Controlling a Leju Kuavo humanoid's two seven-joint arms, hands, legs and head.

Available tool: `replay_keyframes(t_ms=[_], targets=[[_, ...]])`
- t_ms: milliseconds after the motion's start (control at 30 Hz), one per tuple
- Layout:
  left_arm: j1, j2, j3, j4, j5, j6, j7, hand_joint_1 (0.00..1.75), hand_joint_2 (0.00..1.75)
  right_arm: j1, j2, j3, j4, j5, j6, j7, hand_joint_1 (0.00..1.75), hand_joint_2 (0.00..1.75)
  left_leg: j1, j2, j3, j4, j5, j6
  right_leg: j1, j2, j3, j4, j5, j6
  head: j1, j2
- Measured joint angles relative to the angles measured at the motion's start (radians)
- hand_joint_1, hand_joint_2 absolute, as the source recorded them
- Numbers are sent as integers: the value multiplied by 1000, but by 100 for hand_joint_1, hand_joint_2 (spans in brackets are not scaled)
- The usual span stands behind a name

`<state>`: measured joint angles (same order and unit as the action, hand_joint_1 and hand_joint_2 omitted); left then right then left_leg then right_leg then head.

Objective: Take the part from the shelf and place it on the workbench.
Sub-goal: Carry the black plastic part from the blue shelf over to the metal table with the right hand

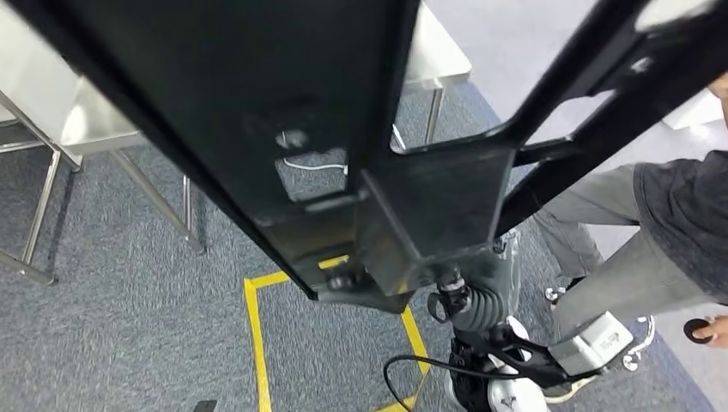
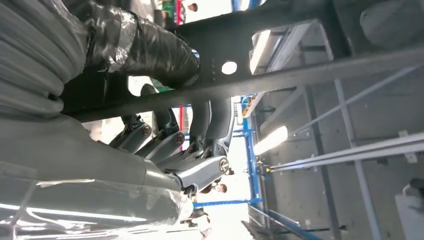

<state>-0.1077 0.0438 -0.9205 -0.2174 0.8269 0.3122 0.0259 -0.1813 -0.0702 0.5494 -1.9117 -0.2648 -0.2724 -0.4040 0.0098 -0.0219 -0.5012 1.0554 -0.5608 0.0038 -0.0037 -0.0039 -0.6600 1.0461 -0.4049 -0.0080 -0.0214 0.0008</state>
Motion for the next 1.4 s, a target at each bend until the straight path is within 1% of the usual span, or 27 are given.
replay_keyframes(t_ms=[67, 133, 167, 200, 233, 267, 300, 367, 400, 467, 533, 600, 667, 700, 733, 767, 833, 900, 967, 1000, 1067, 1133, 1200, 1233, 1267, 1333, 1400], targets=[[-2, 4, 0, 0, 0, -3, -6, 0, 175, -2, 6, 0, 2, 6, -3, 0, 175, 175, 2, 6, -44, 77, -21, -8, -3, -8, 19, -14, -5, -9, -2, 0], [-2, 6, 0, 0, 0, -8, -9, 0, 175, -4, 10, 0, 5, 12, -7, 0, 175, 175, 2, 9, -119, 185, -65, -14, -2, -19, 32, -18, -14, -17, -4, 0], [-2, 8, 0, 0, 0, -9, -9, 0, 175, -4, 11, 0, 8, 14, -9, 0, 175, 175, 2, 11, -150, 218, -78, -16, -1, -23, 37, -18, -20, -19, -4, 0], [0, 10, 0, 0, 1, -11, -9, 0, 175, -4, 12, 0, 10, 15, -11, 0, 175, 175, 2, 12, -166, 222, -72, -16, 1, -28, 43, -18, -25, -20, -4, 0], [1, 12, 0, 1, 1, -12, -7, 0, 175, -4, 13, 0, 12, 16, -12, 0, 175, 175, 2, 16, -166, 193, -43, -14, 2, -32, 50, -17, -31, -20, -4, 0], [2, 15, 0, 1, 1, -14, -6, 0, 175, -4, 14, 0, 14, 16, -12, 0, 175, 175, -1, 25, -152, 137, 2, -8, 4, -37, 58, -17, -36, -20, -4, 0], [2, 17, 0, 2, 2, -15, -5, 0, 175, -4, 15, 0, 15, 16, -12, 0, 175, 175, -6, 46, -132, 72, 45, 0, 5, -44, 66, -17, -41, -18, -4, 0], [-3, 22, 0, 3, 1, -15, -3, 0, 175, -4, 16, 0, 18, 17, -12, 1, 175, 175, -19, 87, -108, -14, 77, 15, 10, -59, 75, -16, -49, -12, -4, 0], [-6, 23, 0, 3, -1, -12, -3, 0, 175, -4, 17, 0, 19, 17, -13, 2, 175, 175, -24, 96, -106, -26, 78, 21, 12, -69, 77, -15, -53, -6, -3, 0], [-7, 22, 0, 3, -5, 0, -6, 0, 175, -6, 16, 0, 22, 17, -14, 5, 175, 175, -21, 77, -102, -34, 90, 28, 14, -85, 82, -15, -62, 7, -3, 0], [-4, 18, 0, 3, -8, 13, -11, 0, 175, -8, 15, 0, 25, 16, -15, 7, 175, 175, -12, 56, -92, -46, 105, 35, 12, -61, 78, 12, -88, 21, -1, 0], [-4, 14, 0, 3, -8, 20, -15, 0, 175, -8, 11, 0, 26, 14, -15, 7, 175, 175, -7, 36, -89, -51, 111, 41, 6, -20, 37, 110, -145, 31, 2, 0], [-5, 12, 0, 3, -8, 22, -18, 0, 175, -7, 6, 0, 28, 13, -15, 7, 175, 175, -7, 14, -91, -50, 112, 42, -1, -8, -18, 223, -189, 38, 4, 0], [-5, 12, 0, 3, -8, 23, -19, 0, 175, -6, 4, 0, 29, 13, -15, 8, 175, 175, -6, 1, -92, -49, 111, 42, -4, -7, -31, 243, -186, 40, 3, 0], [-4, 10, 0, 3, -8, 23, -19, 0, 175, -6, 3, 0, 30, 13, -15, 8, 175, 175, -5, -11, -92, -47, 110, 40, -7, -6, -25, 226, -164, 42, 3, 0], [-3, 9, 0, 3, -8, 23, -19, 0, 175, -6, 2, 0, 30, 13, -15, 8, 175, 175, -3, -23, -91, -43, 109, 38, -10, -1, -4, 176, -128, 43, 3, 0], [-4, 6, 0, 3, -8, 23, -19, 0, 175, -6, 1, 0, 31, 13, -15, 8, 175, 175, 0, -46, -96, -33, 103, 28, -17, 36, 50, 53, -74, 43, 3, 0], [-5, 5, 0, 3, -8, 23, -20, 0, 175, -7, -1, 0, 31, 12, -15, 8, 175, 175, 3, -66, -106, -26, 103, 15, -18, 68, 74, -2, -65, 38, 3, 0], [-3, 5, 0, 3, -8, 23, -20, 0, 175, -7, -3, 0, 32, 12, -15, 8, 175, 175, 6, -82, -114, -30, 108, 1, -16, 60, 76, -7, -64, 25, 2, 0], [-1, 5, 0, 4, -8, 23, -20, 0, 175, -8, -3, 0, 32, 12, -15, 8, 175, 175, 6, -76, -117, -27, 106, -5, -16, 52, 78, -12, -62, 18, 2, 0], [-1, 3, 0, 4, -8, 24, -21, 0, 175, -9, -3, 0, 32, 12, -15, 8, 175, 175, 6, -36, -142, 25, 74, -14, -18, 33, 83, -21, -58, 5, -4, 0], [-3, 1, 0, 4, -8, 29, -26, 0, 175, -8, -3, 0, 32, 8, -15, 10, 175, 175, 6, 3, -199, 143, 15, -20, -13, 15, 85, -22, -59, -3, -9, 0], [-3, 0, 0, 4, -5, 37, -33, 0, 175, -6, -3, 0, 32, 1, -15, 14, 175, 175, 7, 12, -241, 230, -11, -22, -9, 2, 84, -20, -61, -7, -9, 0], [-2, -1, 0, 4, -2, 40, -34, 0, 175, -6, -3, 0, 32, -2, -14, 16, 175, 175, 7, 14, -236, 225, 1, -20, -8, -2, 84, -19, -62, -8, -9, 0], [0, -2, 0, 4, 0, 42, -34, 0, 175, -6, -3, 0, 32, -5, -14, 18, 175, 175, 6, 15, -212, 183, 29, -17, -6, -4, 85, -18, -63, -8, -10, 0], [1, -3, 0, 4, 2, 42, -29, 0, 175, -6, -3, 0, 30, -3, -15, 23, 175, 175, 1, 19, -139, 50, 81, -4, -2, -6, 86, -16, -65, -6, -9, 0], [-2, -4, 0, 4, 2, 38, -21, 0, 175, -5, -3, 0, 28, 4, -19, 28, 175, 175, -6, 24, -99, -25, 96, 7, 0, -7, 86, -17, -66, 2, -9, 0]])
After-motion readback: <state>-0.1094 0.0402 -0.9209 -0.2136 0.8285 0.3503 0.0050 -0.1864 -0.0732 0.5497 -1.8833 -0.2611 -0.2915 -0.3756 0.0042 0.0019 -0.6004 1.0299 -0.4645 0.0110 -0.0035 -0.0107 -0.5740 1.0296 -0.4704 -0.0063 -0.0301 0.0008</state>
